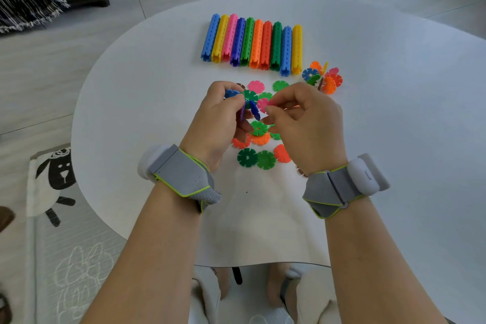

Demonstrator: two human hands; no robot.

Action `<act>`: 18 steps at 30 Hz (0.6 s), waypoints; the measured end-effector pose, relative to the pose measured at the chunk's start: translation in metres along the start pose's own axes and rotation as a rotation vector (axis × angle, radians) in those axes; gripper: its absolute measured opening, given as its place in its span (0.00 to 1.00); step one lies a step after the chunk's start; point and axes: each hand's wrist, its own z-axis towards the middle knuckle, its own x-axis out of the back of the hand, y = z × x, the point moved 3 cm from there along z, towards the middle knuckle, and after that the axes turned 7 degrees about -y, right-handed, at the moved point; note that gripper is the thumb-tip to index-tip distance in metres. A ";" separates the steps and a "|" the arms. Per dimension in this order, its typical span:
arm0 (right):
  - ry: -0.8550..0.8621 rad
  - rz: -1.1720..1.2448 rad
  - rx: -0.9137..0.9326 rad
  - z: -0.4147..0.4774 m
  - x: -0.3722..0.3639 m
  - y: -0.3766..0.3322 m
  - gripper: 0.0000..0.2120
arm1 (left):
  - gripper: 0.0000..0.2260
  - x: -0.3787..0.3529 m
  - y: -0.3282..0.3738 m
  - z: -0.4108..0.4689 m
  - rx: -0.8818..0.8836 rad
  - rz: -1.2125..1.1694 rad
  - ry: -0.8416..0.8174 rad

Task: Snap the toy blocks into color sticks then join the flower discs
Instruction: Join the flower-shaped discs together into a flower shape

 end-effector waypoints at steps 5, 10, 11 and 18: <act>0.008 -0.002 0.033 -0.001 0.002 0.001 0.07 | 0.09 -0.004 0.001 0.000 0.002 0.008 -0.012; -0.006 -0.005 0.069 0.000 0.003 0.001 0.03 | 0.09 -0.005 0.001 0.001 -0.008 0.065 0.010; -0.004 -0.005 0.077 -0.001 0.002 0.001 0.03 | 0.08 -0.006 0.001 0.001 -0.006 0.073 0.020; 0.006 -0.068 0.133 -0.003 0.001 0.004 0.03 | 0.08 -0.013 -0.005 0.002 -0.022 0.164 0.042</act>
